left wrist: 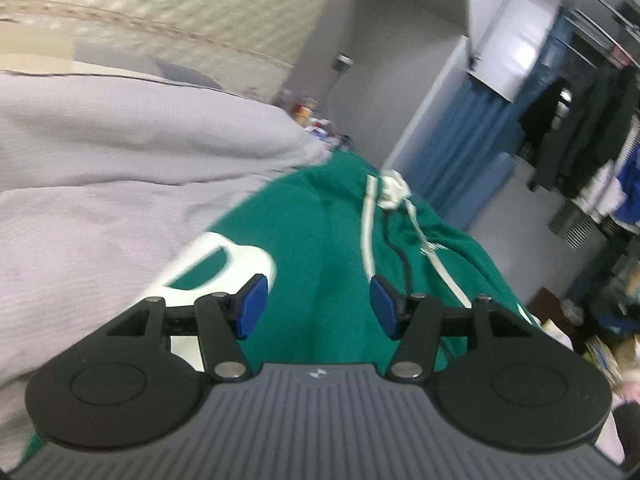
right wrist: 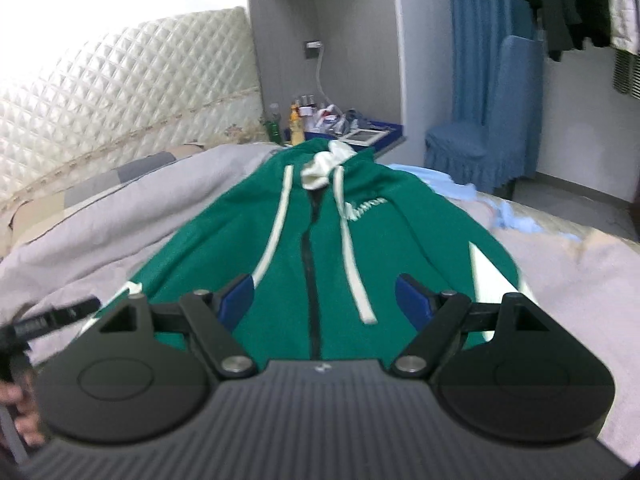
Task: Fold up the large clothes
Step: 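Release the hood with the right gripper and move both grippers back, then grasp the green hoodie hem with the left gripper while the right gripper grasps too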
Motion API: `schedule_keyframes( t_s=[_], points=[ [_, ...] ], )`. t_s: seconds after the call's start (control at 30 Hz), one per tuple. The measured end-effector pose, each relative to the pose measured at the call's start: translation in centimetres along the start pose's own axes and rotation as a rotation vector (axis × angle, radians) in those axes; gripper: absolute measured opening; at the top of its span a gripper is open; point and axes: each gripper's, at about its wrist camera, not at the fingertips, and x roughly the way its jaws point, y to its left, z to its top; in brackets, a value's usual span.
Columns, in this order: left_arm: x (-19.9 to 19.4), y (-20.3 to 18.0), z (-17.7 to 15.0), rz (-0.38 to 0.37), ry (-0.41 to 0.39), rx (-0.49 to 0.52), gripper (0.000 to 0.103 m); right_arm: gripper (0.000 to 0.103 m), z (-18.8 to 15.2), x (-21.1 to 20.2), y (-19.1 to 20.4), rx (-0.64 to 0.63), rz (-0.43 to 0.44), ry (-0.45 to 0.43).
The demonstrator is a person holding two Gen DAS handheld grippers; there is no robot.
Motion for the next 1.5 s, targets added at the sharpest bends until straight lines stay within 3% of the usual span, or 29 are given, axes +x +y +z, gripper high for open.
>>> schedule_keyframes(
  t_s=[0.13, 0.23, 0.3, 0.5, 0.63, 0.7, 0.77, 0.87, 1.1, 1.2, 1.3, 1.33, 1.4, 1.47, 1.5],
  points=[
    [-2.2, 0.9, 0.8, 0.123, 0.0, -0.062, 0.062, 0.08, -1.2, -1.0, -3.5, 0.085, -0.056, 0.032],
    [-3.4, 1.5, 1.2, 0.259, 0.024, -0.096, 0.062, 0.08, -1.6, -0.6, -6.7, 0.147, -0.102, 0.057],
    [-3.8, 2.2, 1.4, 0.327, 0.054, -0.125, 0.062, 0.08, -1.7, -0.1, -8.9, 0.191, -0.152, 0.071],
    [-2.8, 3.5, 0.6, 0.524, 0.162, -0.136, 0.063, 0.079, -3.3, 2.1, -16.8, 0.472, -0.188, 0.167],
    [-1.7, 4.7, -0.1, 0.62, 0.228, -0.174, 0.063, 0.079, -4.5, 2.8, -19.0, 0.481, -0.259, 0.211],
    [-1.6, 4.9, -0.4, 0.635, 0.241, -0.185, 0.064, 0.079, -4.7, 2.7, -20.3, 0.461, -0.301, 0.205],
    [-1.3, 5.0, -0.6, 0.616, 0.269, -0.189, 0.067, 0.079, -5.4, 2.5, -21.8, 0.472, -0.285, 0.206],
    [-0.9, 4.8, -1.1, 0.539, 0.33, -0.206, 0.074, 0.079, -7.7, 2.8, -23.4, 0.501, -0.199, 0.268],
    [-0.5, 3.8, -1.6, 0.511, 0.36, -0.2, 0.073, 0.079, -10.1, 2.5, -23.4, 0.504, 0.025, 0.275],
    [-0.2, 3.3, -2.0, 0.491, 0.382, -0.194, 0.063, 0.079, -9.8, 2.8, -23.0, 0.511, 0.072, 0.269],
    [0.0, 2.4, -2.4, 0.51, 0.397, -0.136, 0.044, 0.079, -10.0, 4.3, -21.8, 0.45, 0.073, 0.357],
    [-0.1, 2.2, -2.4, 0.519, 0.394, -0.128, 0.03, 0.078, -10.1, 4.6, -21.4, 0.428, 0.074, 0.379],
    [-0.6, 2.2, -2.3, 0.527, 0.373, -0.13, 0.017, 0.063, -10.1, 5.1, -20.3, 0.368, 0.066, 0.415],
    [-1.2, 2.3, -1.9, 0.528, 0.332, -0.14, 0.011, 0.021, -9.5, 4.8, -19.6, 0.307, 0.041, 0.427],
    [-1.7, 2.3, -1.6, 0.527, 0.309, -0.144, 0.01, 0.014, -9.0, 4.3, -19.4, 0.283, 0.034, 0.413]
  ],
)
